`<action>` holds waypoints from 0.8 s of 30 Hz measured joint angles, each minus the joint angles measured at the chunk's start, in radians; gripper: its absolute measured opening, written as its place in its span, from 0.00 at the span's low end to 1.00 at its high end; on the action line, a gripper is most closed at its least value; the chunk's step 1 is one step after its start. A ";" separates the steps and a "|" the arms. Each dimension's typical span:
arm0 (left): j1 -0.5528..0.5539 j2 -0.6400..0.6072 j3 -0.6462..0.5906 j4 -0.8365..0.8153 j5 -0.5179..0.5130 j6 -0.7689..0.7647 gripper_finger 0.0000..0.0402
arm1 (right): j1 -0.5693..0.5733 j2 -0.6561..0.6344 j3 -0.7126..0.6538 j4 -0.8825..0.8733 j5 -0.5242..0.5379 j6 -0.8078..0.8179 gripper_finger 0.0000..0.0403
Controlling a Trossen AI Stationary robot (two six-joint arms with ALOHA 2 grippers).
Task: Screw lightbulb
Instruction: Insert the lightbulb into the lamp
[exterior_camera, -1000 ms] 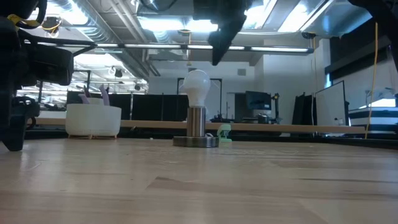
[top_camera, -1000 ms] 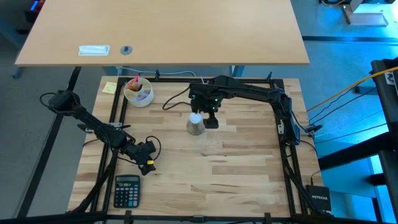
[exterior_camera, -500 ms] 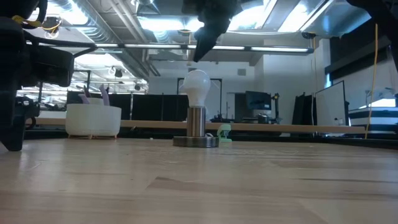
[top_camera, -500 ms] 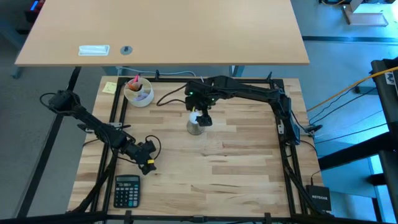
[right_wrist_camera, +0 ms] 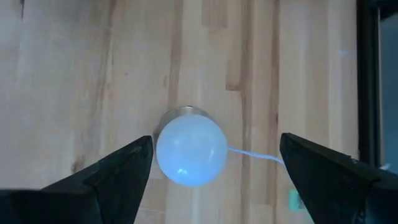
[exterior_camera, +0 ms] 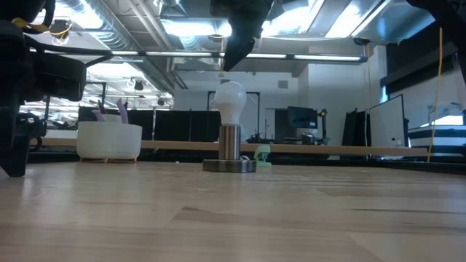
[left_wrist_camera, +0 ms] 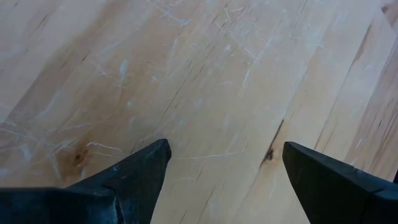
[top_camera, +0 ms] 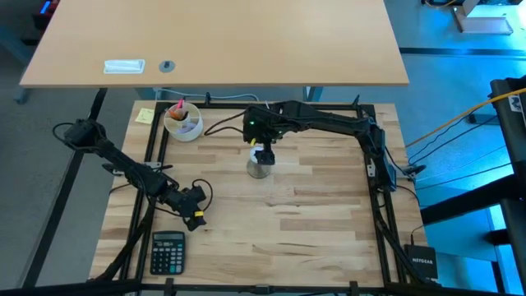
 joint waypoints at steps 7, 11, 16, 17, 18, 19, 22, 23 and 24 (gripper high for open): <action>0.000 0.000 0.000 -0.001 0.000 -0.004 0.77 | 0.015 0.000 0.000 0.036 -0.016 0.077 0.88; 0.000 0.000 0.000 0.000 0.000 -0.004 0.77 | 0.023 0.000 0.000 0.085 0.034 0.136 0.88; 0.000 0.000 0.000 0.001 0.001 -0.007 0.77 | 0.027 0.000 0.000 0.130 0.117 0.217 0.88; 0.000 0.000 0.000 0.002 0.000 -0.013 0.77 | 0.026 0.000 0.000 0.125 0.089 0.217 0.88; 0.000 0.000 0.000 0.002 0.000 -0.016 0.77 | 0.024 0.000 0.000 0.114 0.039 0.200 0.88; 0.000 0.000 0.000 0.002 0.000 -0.018 0.77 | 0.022 0.000 0.000 0.098 -0.009 0.183 0.88; 0.000 0.001 0.000 0.003 0.000 -0.018 0.77 | 0.012 0.012 0.001 0.039 -0.047 0.170 0.88; 0.000 0.001 0.000 0.003 0.000 -0.018 0.77 | 0.009 0.016 0.001 0.015 -0.047 0.169 0.88; 0.000 0.001 0.000 0.003 0.000 -0.017 0.77 | 0.006 0.020 -0.002 -0.019 -0.046 0.167 0.89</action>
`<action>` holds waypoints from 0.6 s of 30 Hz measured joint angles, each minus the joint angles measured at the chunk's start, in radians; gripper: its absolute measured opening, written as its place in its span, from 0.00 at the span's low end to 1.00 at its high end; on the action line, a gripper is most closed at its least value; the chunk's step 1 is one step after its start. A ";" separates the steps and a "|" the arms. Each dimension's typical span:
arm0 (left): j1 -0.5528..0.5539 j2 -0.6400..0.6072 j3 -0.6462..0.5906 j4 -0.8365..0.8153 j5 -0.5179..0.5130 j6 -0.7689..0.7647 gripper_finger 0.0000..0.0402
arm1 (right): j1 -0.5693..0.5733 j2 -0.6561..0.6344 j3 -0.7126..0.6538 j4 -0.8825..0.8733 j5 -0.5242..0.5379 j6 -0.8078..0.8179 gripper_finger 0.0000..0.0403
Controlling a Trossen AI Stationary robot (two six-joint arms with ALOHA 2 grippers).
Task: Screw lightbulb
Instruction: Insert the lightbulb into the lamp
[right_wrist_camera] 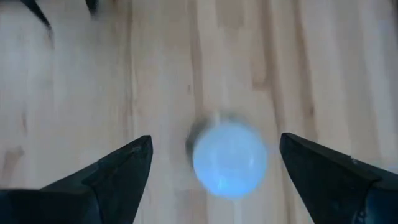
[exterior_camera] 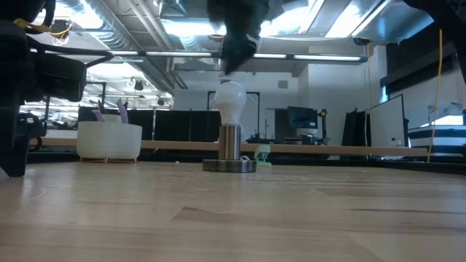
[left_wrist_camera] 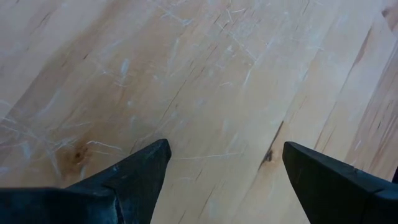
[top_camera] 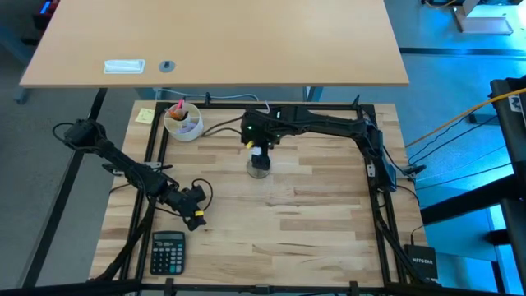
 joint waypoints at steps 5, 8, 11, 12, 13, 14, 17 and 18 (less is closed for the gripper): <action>0.000 0.000 0.000 0.000 0.001 0.026 0.77 | -0.001 0.022 0.000 -0.036 0.033 -0.007 0.98; -0.001 0.000 0.000 -0.001 0.002 0.041 0.77 | 0.001 0.032 0.001 -0.041 0.045 -0.041 0.97; 0.000 0.000 0.000 0.000 0.003 0.043 0.77 | 0.001 0.044 0.000 -0.040 0.043 -0.079 0.97; 0.000 0.000 0.000 0.001 0.003 0.043 0.77 | 0.001 0.046 0.000 -0.042 0.044 -0.086 0.97; -0.001 0.000 0.000 0.001 0.002 0.041 0.77 | 0.000 0.048 0.000 -0.041 0.049 -0.095 0.98; 0.000 0.000 0.000 0.000 0.002 0.039 0.77 | 0.000 0.048 0.000 -0.041 0.057 -0.106 0.99; 0.000 0.000 0.000 0.001 0.002 0.032 0.77 | -0.001 0.057 0.001 -0.021 0.062 -0.112 0.99; 0.000 0.000 0.000 0.001 0.002 0.030 0.77 | -0.002 0.060 0.001 -0.024 0.061 -0.112 0.99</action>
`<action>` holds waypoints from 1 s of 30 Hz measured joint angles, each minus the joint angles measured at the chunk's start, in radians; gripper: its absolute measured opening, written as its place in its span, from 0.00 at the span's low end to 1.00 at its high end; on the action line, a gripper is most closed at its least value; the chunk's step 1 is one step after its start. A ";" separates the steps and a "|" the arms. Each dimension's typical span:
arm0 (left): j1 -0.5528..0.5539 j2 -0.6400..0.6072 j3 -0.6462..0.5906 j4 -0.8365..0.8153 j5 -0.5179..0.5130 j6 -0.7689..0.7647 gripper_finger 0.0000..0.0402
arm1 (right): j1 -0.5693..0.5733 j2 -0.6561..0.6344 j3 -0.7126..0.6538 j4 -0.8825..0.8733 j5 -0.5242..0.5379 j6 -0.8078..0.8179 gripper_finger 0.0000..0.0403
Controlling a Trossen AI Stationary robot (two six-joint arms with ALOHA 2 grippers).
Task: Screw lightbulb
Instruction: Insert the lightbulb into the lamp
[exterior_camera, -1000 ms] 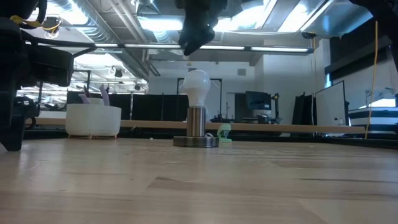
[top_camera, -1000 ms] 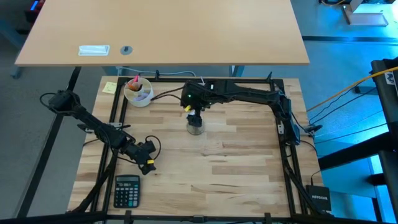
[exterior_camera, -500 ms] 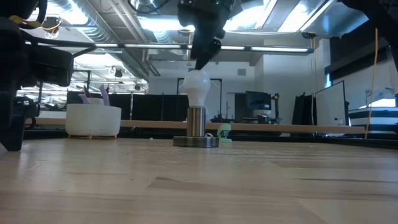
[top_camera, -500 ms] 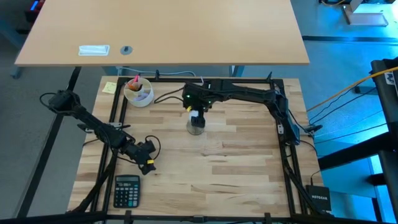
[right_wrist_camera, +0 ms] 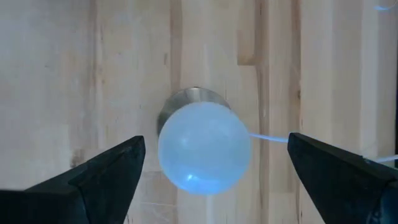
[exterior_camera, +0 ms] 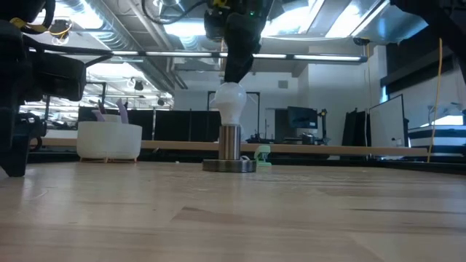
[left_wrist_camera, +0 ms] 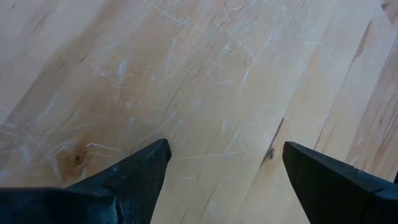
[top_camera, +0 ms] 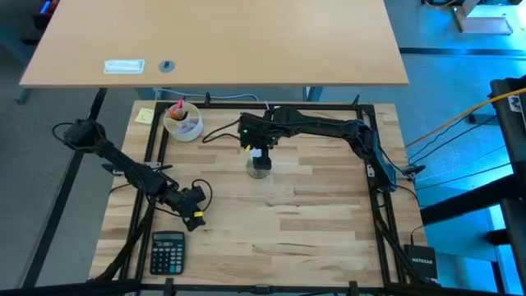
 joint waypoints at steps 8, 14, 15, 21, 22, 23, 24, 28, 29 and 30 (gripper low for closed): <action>0.000 0.000 0.000 0.000 -0.001 0.006 0.77 | 0.002 0.060 -0.001 -0.017 -0.010 0.001 0.99; 0.000 0.000 0.000 0.000 -0.002 -0.005 0.77 | 0.000 0.066 -0.001 -0.015 -0.002 -0.002 0.97; 0.000 0.000 0.000 0.000 -0.002 -0.006 0.77 | 0.000 0.066 -0.001 -0.015 0.000 -0.002 0.97; 0.000 0.000 0.000 0.000 -0.002 -0.005 0.77 | -0.001 0.066 -0.001 -0.022 0.000 0.003 0.89; 0.000 0.000 0.000 0.000 -0.002 -0.004 0.77 | -0.001 0.066 -0.001 -0.022 0.000 0.005 0.88; 0.000 0.000 0.000 0.000 -0.002 -0.002 0.77 | -0.001 0.066 -0.001 -0.022 0.008 0.012 0.86; 0.000 0.000 0.000 0.000 -0.002 0.000 0.77 | 0.000 0.066 -0.001 -0.022 0.017 0.028 0.84; 0.000 0.000 0.000 -0.002 -0.002 0.000 0.77 | -0.001 0.066 -0.001 -0.022 0.032 0.072 0.79; 0.000 0.000 0.000 -0.002 -0.002 0.000 0.77 | 0.000 0.066 -0.001 -0.022 0.036 0.084 0.78; 0.000 0.000 0.000 -0.002 -0.002 0.002 0.77 | 0.000 0.066 -0.001 -0.022 0.036 0.094 0.77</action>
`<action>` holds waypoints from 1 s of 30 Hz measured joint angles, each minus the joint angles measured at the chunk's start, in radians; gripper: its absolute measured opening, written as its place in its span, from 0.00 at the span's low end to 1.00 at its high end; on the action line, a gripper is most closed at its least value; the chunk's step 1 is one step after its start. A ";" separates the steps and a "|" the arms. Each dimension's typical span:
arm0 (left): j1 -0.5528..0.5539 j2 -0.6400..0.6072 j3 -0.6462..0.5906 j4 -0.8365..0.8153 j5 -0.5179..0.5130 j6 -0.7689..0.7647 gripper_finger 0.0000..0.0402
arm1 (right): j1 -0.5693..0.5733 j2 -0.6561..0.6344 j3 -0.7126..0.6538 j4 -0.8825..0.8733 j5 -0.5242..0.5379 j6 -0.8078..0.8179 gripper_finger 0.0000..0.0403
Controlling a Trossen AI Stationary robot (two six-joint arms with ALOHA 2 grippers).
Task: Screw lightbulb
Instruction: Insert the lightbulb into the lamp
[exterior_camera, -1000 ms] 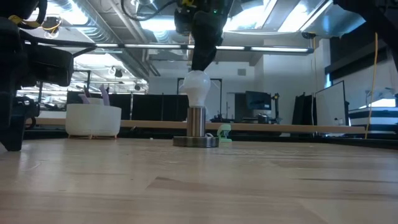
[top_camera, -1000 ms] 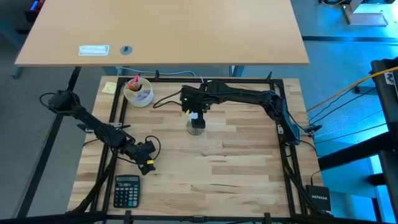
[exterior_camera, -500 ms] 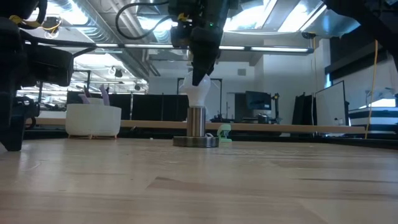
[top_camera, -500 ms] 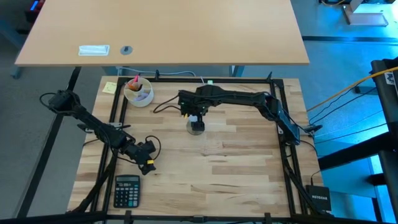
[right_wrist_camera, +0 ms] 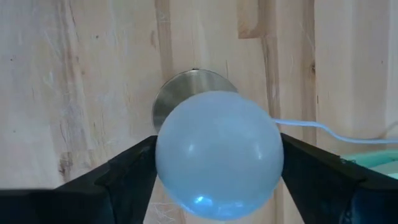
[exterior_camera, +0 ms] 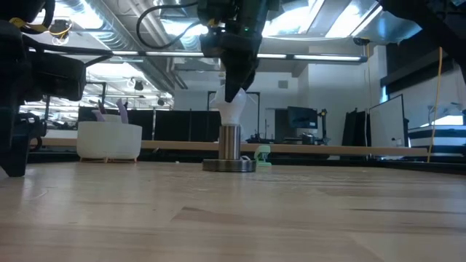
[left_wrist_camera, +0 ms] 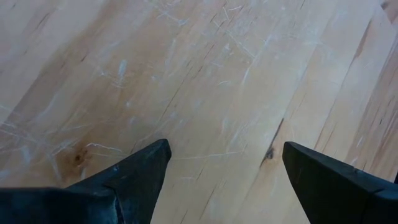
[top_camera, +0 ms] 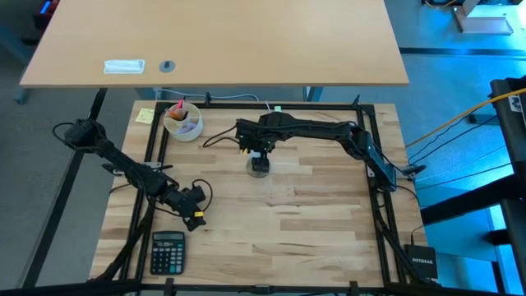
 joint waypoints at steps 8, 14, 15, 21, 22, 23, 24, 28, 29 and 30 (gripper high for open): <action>0.000 0.000 0.000 -0.001 0.000 0.009 0.77 | 0.002 0.000 0.001 -0.021 0.004 0.210 0.75; 0.000 0.000 0.000 -0.002 0.002 0.043 0.77 | 0.002 0.000 0.002 -0.028 0.007 0.386 0.76; 0.000 0.000 0.000 -0.002 0.002 0.048 0.77 | 0.002 0.000 0.002 -0.027 0.007 0.408 0.75; 0.000 0.000 0.000 -0.003 0.002 0.077 0.77 | 0.003 0.000 0.002 -0.030 0.006 0.556 0.75; 0.000 0.000 0.000 -0.004 0.002 0.084 0.77 | 0.003 0.000 0.002 -0.031 0.006 0.578 0.75; 0.000 0.000 0.000 -0.004 0.002 0.089 0.77 | 0.003 0.000 0.002 -0.033 0.006 0.599 0.75; 0.000 0.000 0.000 -0.004 0.002 0.091 0.77 | 0.003 0.000 0.002 -0.033 0.006 0.619 0.75; 0.000 0.000 0.000 -0.004 0.002 0.094 0.77 | 0.001 0.000 0.002 -0.034 -0.015 0.724 0.75; 0.000 0.000 0.000 -0.004 0.002 0.096 0.77 | 0.001 0.000 0.002 -0.034 -0.024 0.753 0.75; 0.000 0.000 0.000 -0.004 0.002 0.099 0.77 | 0.001 0.000 0.002 -0.035 -0.030 0.782 0.75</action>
